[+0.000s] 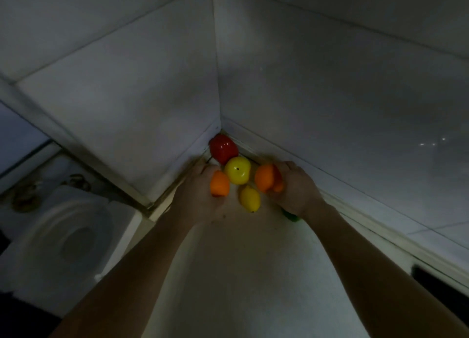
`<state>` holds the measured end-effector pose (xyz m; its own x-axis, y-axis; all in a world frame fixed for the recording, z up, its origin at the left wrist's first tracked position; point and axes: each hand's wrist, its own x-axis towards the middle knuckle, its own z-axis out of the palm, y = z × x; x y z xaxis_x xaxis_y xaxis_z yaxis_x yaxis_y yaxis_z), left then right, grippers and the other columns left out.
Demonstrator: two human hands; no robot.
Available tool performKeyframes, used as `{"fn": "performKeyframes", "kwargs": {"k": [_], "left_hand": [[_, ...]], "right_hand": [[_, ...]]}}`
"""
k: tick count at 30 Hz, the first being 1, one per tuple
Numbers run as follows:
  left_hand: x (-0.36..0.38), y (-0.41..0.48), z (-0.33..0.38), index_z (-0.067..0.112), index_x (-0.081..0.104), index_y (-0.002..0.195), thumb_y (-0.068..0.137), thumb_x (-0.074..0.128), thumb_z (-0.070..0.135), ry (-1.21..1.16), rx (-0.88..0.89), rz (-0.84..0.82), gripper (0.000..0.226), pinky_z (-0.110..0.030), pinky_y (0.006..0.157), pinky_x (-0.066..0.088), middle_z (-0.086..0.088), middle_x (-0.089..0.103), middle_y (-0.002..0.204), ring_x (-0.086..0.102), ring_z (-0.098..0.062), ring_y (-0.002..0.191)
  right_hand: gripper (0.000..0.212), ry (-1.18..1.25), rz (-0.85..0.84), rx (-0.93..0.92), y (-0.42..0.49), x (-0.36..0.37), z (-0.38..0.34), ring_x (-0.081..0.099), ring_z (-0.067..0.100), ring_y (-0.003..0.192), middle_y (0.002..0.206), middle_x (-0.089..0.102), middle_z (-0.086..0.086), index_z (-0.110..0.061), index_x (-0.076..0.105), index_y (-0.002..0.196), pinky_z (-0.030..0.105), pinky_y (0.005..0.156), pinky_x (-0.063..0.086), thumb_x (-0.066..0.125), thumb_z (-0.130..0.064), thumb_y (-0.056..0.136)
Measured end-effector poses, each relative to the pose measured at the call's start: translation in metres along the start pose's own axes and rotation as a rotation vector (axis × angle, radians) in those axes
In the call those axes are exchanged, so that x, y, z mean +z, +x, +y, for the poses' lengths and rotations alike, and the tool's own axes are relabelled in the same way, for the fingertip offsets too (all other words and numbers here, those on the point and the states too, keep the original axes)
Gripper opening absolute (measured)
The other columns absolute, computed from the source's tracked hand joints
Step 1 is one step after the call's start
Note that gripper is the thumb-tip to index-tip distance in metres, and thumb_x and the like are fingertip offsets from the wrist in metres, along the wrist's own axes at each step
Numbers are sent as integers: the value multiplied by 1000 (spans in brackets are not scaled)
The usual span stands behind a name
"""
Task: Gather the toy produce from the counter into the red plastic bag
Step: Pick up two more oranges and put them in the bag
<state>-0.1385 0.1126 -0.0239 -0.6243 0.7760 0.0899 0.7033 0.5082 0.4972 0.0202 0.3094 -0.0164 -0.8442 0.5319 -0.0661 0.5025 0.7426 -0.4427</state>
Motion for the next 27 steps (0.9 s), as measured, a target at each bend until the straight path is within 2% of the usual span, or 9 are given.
{"fn": "performKeyframes", "kwargs": {"k": [3,7,9,14,22,27], "left_hand": [[-16,-9,17,22,51,126,66,81,35,-55,3,63,68,-33,86,44,-5,52,128,50,-25,115],[-39,-29,37,28,42,134,69,81,42,-98,-30,91,77,-41,90,47,-1,48,132,49,-23,117],[-50,-43,48,31,38,136,70,80,45,-95,-45,93,80,-40,90,47,3,46,135,47,-21,119],[-77,-82,77,30,38,139,71,80,44,-141,-7,141,81,-35,90,44,5,43,137,45,-18,121],[-114,-156,116,31,40,138,70,83,39,-270,43,188,80,-33,87,44,7,43,135,46,-13,116],[-132,-203,129,36,41,135,70,83,39,-327,97,186,77,-25,82,42,15,42,130,47,-9,113]], "right_hand": [[68,15,49,-25,-21,-18,-11,50,29,110,126,51,10,-15,44,135,27,83,34,72,-35,77],[70,90,159,-60,-58,-43,-27,52,27,110,127,52,9,-15,46,134,28,84,37,76,-32,73],[72,121,197,-69,-80,-56,-34,51,25,110,128,50,6,-17,45,135,27,84,37,78,-32,72],[80,160,273,-47,-137,-82,-53,50,19,112,131,47,1,-23,42,136,27,86,39,82,-34,68],[77,306,372,-27,-229,-104,-88,51,16,110,129,48,-4,-26,44,133,28,88,45,83,-32,67],[79,362,414,-9,-277,-111,-108,47,8,107,123,43,-17,-33,39,135,28,88,43,82,-35,68]]}}
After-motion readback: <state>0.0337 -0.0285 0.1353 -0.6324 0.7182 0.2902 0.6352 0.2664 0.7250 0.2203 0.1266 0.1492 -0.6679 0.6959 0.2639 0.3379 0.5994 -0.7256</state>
